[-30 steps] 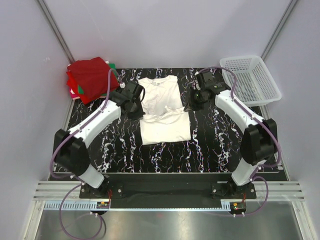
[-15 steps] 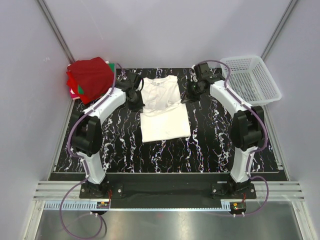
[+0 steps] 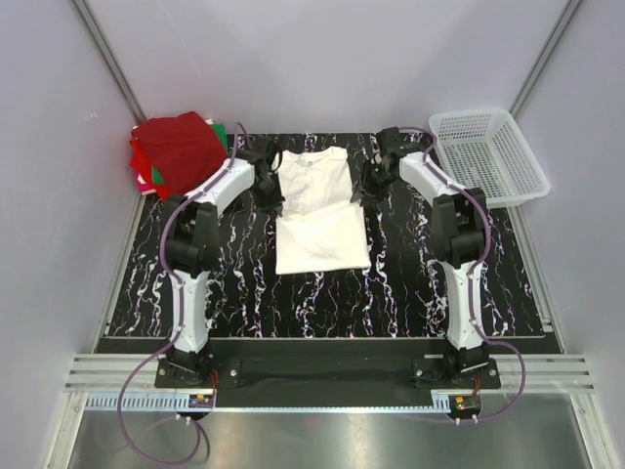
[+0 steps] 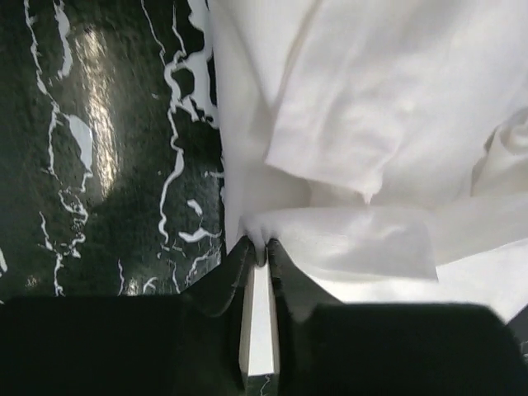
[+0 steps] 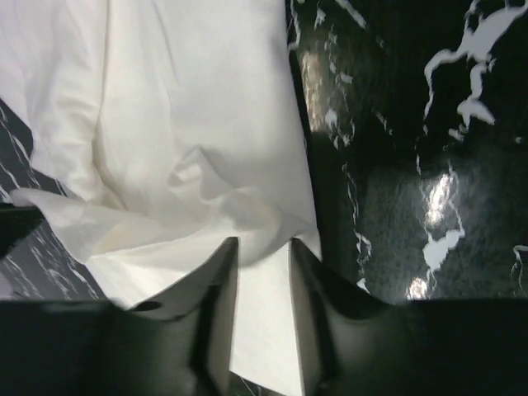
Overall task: Fold and stack the t-shirts
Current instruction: Fold the tshirt
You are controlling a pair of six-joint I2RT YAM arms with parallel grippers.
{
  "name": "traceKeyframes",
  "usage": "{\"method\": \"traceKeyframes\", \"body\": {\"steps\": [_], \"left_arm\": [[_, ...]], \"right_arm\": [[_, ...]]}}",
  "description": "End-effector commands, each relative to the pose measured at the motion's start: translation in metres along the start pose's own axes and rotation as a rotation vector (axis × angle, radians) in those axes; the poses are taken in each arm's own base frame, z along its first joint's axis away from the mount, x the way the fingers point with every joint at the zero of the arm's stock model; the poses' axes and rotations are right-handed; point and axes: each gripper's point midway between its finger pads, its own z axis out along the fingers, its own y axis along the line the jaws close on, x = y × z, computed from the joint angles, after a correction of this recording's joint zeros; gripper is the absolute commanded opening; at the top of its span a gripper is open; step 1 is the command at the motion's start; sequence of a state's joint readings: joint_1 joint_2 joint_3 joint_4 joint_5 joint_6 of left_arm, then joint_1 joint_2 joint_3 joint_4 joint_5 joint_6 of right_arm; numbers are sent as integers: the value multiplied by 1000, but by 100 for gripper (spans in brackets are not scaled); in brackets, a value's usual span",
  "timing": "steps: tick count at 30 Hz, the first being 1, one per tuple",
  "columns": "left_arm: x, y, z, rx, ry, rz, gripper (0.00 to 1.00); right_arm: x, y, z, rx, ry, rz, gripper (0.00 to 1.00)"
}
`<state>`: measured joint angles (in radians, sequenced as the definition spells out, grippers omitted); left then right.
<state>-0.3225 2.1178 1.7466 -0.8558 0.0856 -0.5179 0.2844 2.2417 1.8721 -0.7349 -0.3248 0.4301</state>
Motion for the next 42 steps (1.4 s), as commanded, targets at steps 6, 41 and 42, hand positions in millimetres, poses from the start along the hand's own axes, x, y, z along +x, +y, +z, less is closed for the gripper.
{"method": "traceKeyframes", "body": {"steps": [6, 41, 42], "left_arm": [[-66, -9, -27, 77, -34, -35, 33], [-18, -29, 35, 180, -5, -15, 45], [-18, -28, 33, 174, -4, -11, 44]], "right_arm": [[-58, 17, -22, -79, -64, 20, 54], [-3, 18, 29, -396, 91, 41, 33], [-3, 20, 27, -399, 92, 32, 34]]}}
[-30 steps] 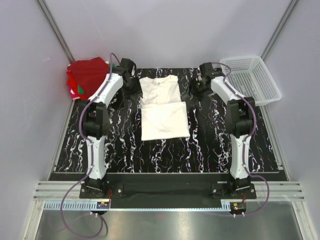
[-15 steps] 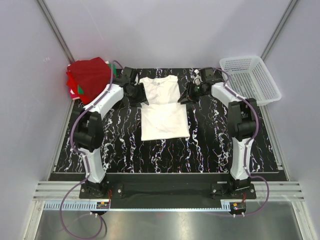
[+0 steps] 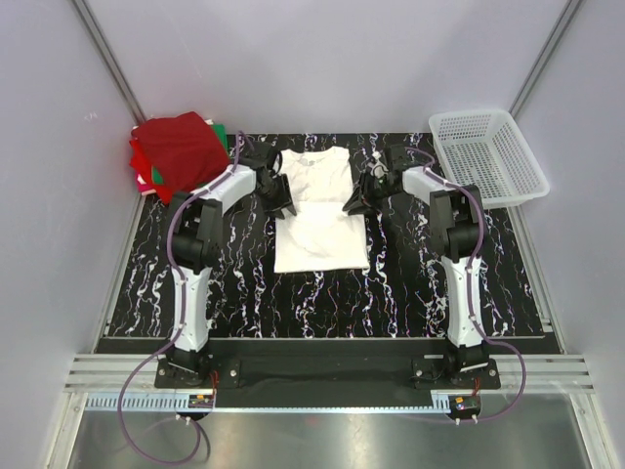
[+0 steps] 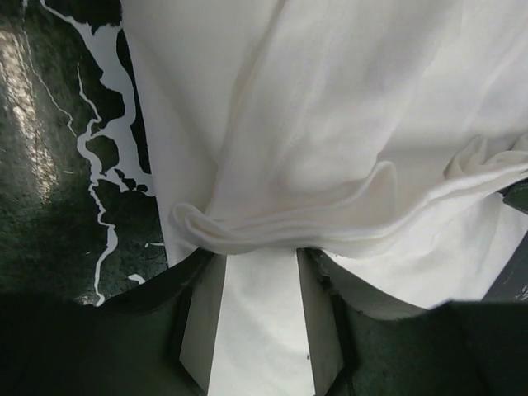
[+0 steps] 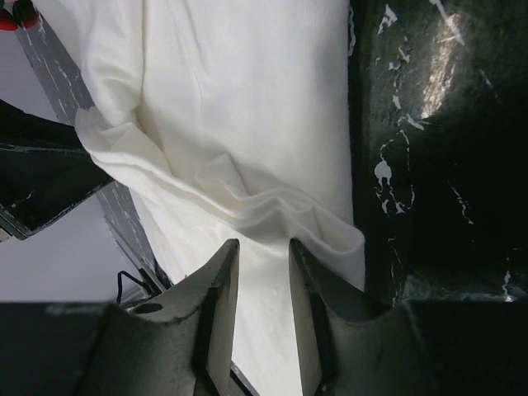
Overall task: Fold and stack the t-shirts
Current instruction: Fold the tshirt
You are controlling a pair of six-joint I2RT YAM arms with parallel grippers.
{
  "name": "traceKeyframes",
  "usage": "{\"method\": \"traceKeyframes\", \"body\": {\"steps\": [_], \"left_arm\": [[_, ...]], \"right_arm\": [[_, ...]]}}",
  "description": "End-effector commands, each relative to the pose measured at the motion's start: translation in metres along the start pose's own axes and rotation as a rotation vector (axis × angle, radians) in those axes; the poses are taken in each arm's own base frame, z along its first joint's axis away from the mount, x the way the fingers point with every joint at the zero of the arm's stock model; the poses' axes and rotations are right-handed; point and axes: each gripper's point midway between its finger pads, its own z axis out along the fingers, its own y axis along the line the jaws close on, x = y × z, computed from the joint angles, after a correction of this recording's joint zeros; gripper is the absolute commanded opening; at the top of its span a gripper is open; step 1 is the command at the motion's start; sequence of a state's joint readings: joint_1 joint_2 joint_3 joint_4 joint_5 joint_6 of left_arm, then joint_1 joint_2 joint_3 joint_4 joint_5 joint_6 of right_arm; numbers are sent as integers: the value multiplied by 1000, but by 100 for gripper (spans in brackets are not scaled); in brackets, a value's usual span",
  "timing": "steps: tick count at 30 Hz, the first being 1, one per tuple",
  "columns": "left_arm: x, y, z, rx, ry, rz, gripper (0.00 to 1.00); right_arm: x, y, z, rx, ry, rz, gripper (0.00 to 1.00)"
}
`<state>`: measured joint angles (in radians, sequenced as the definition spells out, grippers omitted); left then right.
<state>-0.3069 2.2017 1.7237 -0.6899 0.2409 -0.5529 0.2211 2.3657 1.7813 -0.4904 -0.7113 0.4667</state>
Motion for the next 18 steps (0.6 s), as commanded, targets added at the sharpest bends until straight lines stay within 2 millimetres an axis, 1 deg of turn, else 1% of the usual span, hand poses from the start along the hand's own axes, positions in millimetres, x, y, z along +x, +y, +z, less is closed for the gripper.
{"method": "traceKeyframes", "body": {"steps": [1, 2, 3, 4, 5, 6, 7, 8, 9, 10, 11, 12, 13, 14, 15, 16, 17, 18], "left_arm": [[-14, -7, -8, 9, -32, 33, 44], [-15, -10, -20, 9, -46, 36, 44], [-16, -11, -28, 10, -59, 37, 44], [-16, -13, -37, 8, -74, 36, 44], [-13, -10, -44, -13, -79, 34, 45], [-17, -16, -66, 0, -118, 36, 45], [-16, -17, -76, 0, -132, 34, 46], [-11, -18, -93, 0, -154, 33, 47], [-8, -18, -101, 2, -163, 28, 47], [-3, -16, -108, -2, -173, 23, 48], [12, -12, -117, -2, -178, 18, 48], [21, -10, -120, 1, -179, 16, 48], [28, -12, -122, 18, -193, 24, 48], [51, -1, -124, 15, -182, 19, 48], [62, 2, -124, 23, -180, 9, 49], [70, 2, -124, 41, -191, 11, 49], [91, 13, -123, 40, -177, -10, 50], [101, 15, -121, 48, -175, -12, 50]], "right_arm": [[-14, 26, -15, -60, -24, -50, 39], [-18, 33, -21, -74, -34, -65, 41], [-17, 40, -25, -87, -35, -73, 45], [-19, 53, -37, -99, -52, -94, 50], [-19, 58, -44, -104, -62, -97, 52], [-17, 65, -50, -108, -67, -105, 56], [-17, 81, -68, -117, -95, -131, 59], [-9, 81, -73, -110, -92, -131, 61], [-5, 83, -79, -100, -103, -137, 61], [0, 97, -100, -104, -139, -172, 62], [15, 81, -99, -58, -129, -144, 63], [23, 79, -104, -46, -136, -143, 63], [44, 73, -111, -34, -134, -132, 64], [55, 68, -114, -22, -132, -110, 64], [66, 60, -115, 4, -137, -92, 64], [89, 48, -118, 17, -129, -68, 64], [100, 42, -119, 25, -126, -53, 64], [109, 32, -120, 54, -136, -42, 64]]}}
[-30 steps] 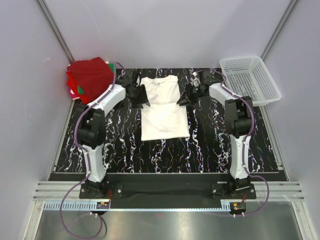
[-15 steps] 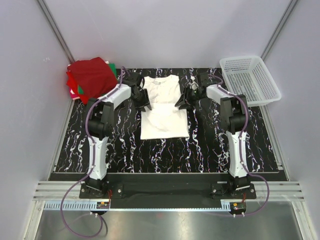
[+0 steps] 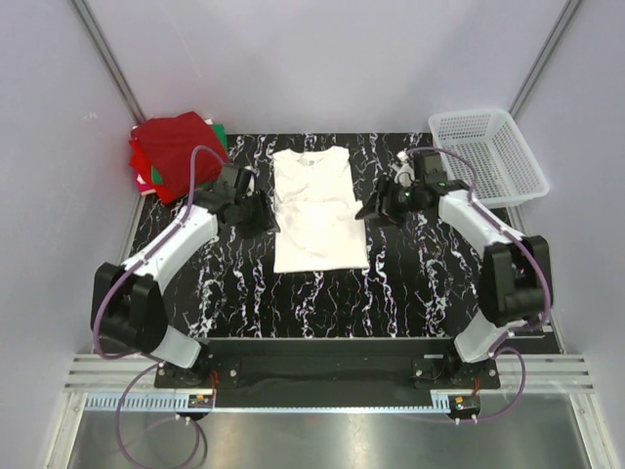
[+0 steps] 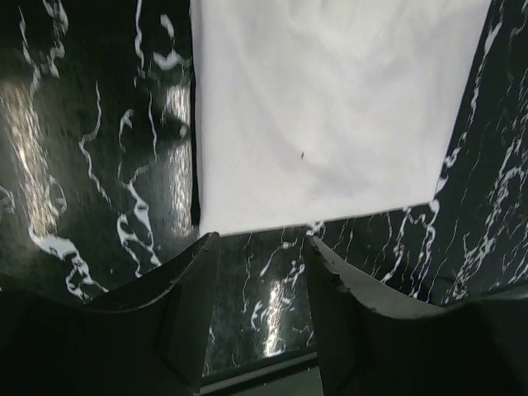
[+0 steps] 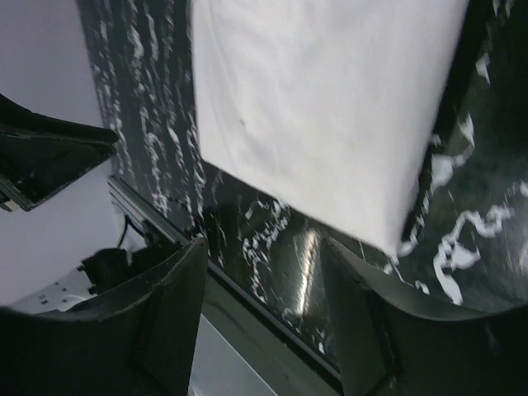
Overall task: Fold and stack the t-shirts
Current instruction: Fold the tshirt
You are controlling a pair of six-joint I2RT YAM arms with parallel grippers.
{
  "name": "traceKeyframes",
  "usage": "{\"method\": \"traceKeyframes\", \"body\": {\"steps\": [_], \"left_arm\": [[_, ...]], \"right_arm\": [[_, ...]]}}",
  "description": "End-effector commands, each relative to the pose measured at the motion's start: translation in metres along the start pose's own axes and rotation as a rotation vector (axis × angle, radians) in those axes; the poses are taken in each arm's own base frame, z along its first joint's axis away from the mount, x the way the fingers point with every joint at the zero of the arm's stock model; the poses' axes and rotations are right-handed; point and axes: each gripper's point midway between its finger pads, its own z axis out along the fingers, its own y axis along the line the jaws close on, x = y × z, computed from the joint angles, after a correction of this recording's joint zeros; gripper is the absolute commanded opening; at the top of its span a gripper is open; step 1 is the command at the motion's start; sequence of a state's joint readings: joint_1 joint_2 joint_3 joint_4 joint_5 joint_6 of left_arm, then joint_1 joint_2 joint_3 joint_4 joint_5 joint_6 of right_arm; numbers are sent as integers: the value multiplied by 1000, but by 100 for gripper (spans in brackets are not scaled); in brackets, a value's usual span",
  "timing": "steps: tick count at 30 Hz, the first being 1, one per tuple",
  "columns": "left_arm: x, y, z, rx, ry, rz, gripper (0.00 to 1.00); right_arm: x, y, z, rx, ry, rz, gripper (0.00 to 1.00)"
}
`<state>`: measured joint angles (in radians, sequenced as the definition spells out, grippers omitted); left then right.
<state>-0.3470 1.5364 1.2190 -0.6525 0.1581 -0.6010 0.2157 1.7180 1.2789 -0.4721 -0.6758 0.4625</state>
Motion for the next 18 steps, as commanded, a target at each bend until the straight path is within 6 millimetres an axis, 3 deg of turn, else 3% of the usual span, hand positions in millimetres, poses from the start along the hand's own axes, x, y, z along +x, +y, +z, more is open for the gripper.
{"method": "traceKeyframes", "body": {"steps": [1, 2, 4, 5, 8, 18], "left_arm": [[41, 14, 7, 3, 17, -40, 50], [58, 18, 8, 12, 21, -34, 51], [69, 19, 10, 17, 5, -62, 52], [84, 27, 13, 15, 15, -75, 52], [102, 30, 19, 70, -5, -125, 54], [99, 32, 30, 84, -77, -165, 54]], "right_arm": [[51, -41, -7, 116, 3, 75, 64], [60, -46, -9, 131, 1, 90, 64], [79, -58, -10, 146, 4, 107, 64], [85, -63, -10, 159, 13, 107, 64], [95, -77, -5, 190, 39, 118, 63], [92, -98, 27, 191, 93, 168, 59]]}}
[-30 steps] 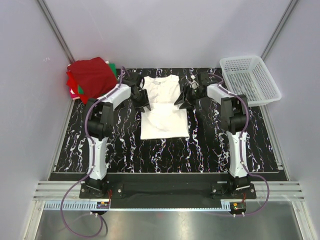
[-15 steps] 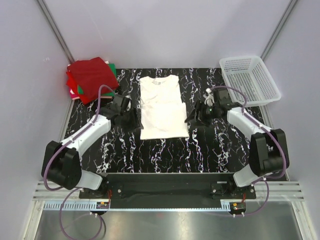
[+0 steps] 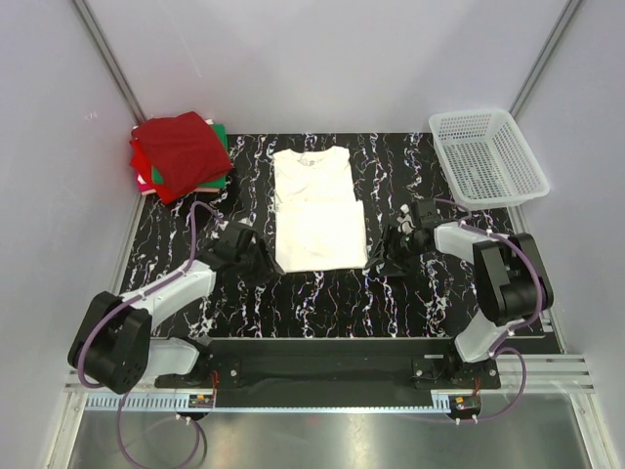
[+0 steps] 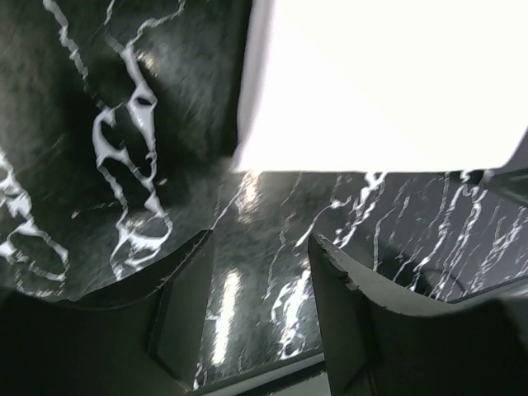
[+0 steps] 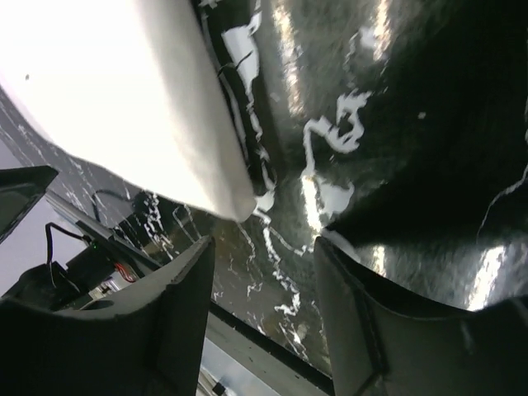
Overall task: Fold and stack the t-shirts
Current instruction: Fold the tshirt
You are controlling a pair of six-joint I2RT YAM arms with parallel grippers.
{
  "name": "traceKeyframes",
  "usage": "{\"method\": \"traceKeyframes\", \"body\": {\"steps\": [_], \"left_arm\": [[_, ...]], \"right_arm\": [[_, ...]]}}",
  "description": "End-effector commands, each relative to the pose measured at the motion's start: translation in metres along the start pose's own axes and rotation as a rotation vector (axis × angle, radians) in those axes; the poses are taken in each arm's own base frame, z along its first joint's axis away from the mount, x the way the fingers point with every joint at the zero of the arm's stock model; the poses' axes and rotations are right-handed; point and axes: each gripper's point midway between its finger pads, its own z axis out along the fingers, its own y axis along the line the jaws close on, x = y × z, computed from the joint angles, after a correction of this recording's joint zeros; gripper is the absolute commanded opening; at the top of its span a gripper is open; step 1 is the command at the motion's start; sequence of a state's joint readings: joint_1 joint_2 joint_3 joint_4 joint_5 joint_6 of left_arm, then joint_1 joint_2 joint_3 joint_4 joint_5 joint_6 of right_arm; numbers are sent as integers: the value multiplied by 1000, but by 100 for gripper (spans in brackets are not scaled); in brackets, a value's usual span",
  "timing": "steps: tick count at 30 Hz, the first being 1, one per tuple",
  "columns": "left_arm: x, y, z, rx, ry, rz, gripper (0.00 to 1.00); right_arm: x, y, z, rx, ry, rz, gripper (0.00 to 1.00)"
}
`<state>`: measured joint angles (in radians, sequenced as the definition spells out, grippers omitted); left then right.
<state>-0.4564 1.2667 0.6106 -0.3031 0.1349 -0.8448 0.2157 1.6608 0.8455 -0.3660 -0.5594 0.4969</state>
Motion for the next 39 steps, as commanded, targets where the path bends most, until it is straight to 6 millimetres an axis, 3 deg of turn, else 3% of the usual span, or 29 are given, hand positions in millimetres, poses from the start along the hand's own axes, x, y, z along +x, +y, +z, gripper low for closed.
{"method": "traceKeyframes", "body": {"steps": [1, 7, 22, 26, 31, 34, 39], "left_arm": [[-21, -14, 4, 51, -109, -13, 54], [-24, -14, 15, 58, -117, -12, 54], [-18, -5, 40, 26, -82, -24, 54], [-18, -1, 43, 12, -82, -30, 54], [-17, 3, 46, -5, -84, -39, 52], [-16, 4, 49, -12, -78, -42, 42], [-15, 6, 56, -27, -60, -40, 15]], "right_arm": [[-22, 8, 8, -29, -41, -21, 57], [-30, 9, 20, -36, -31, -2, 45], [-39, 14, 27, -21, -8, -27, 42], [-38, 15, 27, -24, -9, -33, 36], [-38, 15, 27, -33, -8, -44, 18], [-37, 15, 28, -34, -11, -45, 11], [-39, 16, 27, -42, -29, -50, 0]]}}
